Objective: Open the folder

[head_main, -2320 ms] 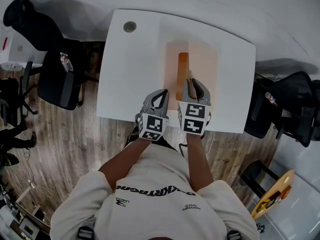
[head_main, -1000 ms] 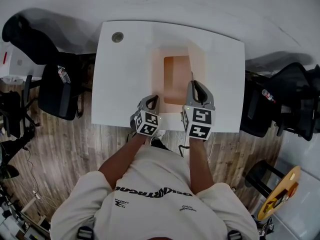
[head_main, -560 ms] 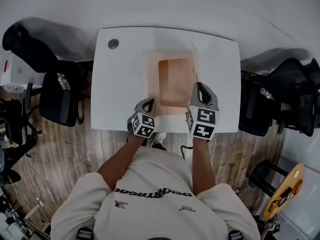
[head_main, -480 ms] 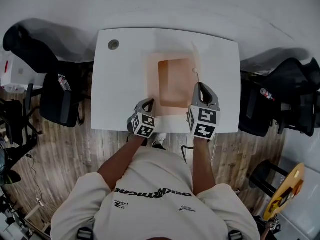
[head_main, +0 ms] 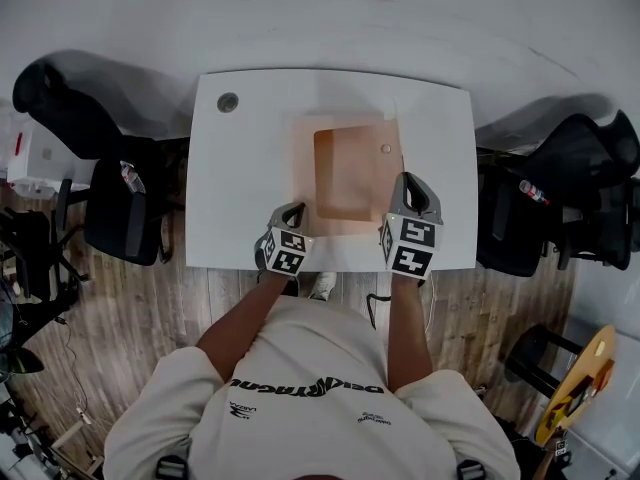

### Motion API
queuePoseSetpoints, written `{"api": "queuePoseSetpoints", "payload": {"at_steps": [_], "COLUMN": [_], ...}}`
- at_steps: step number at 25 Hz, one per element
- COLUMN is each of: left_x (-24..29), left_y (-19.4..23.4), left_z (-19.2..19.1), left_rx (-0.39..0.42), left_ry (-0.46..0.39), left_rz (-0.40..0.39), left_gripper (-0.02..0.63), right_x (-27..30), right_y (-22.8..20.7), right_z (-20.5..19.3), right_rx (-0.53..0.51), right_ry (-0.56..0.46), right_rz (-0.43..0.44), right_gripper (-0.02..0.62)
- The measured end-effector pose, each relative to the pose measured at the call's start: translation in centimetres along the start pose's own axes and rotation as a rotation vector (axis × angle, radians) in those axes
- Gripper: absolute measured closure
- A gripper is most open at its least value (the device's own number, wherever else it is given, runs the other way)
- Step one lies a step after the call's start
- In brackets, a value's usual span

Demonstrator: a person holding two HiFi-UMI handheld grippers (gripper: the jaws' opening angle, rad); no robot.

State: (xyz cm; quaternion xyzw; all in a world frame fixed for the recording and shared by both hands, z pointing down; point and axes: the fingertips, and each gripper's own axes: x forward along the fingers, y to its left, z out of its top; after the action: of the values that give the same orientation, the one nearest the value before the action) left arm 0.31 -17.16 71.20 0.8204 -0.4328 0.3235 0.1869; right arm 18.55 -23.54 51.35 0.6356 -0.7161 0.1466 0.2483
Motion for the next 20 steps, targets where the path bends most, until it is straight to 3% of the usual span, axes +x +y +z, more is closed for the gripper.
{"api": "queuePoseSetpoints", "payload": {"at_steps": [20], "left_x": [0.2], "left_y": [1.9], "left_z": [0.5], "left_rx": [-0.100], "left_ry": [-0.022], "left_rz": [0.035], "left_gripper": [0.607], "right_x": [-0.3], "right_y": [-3.5], "right_z": [-1.5], "right_rx": [-0.064], "right_ry": [0.042], "right_rz": [-0.072], "right_gripper": [0.586]}}
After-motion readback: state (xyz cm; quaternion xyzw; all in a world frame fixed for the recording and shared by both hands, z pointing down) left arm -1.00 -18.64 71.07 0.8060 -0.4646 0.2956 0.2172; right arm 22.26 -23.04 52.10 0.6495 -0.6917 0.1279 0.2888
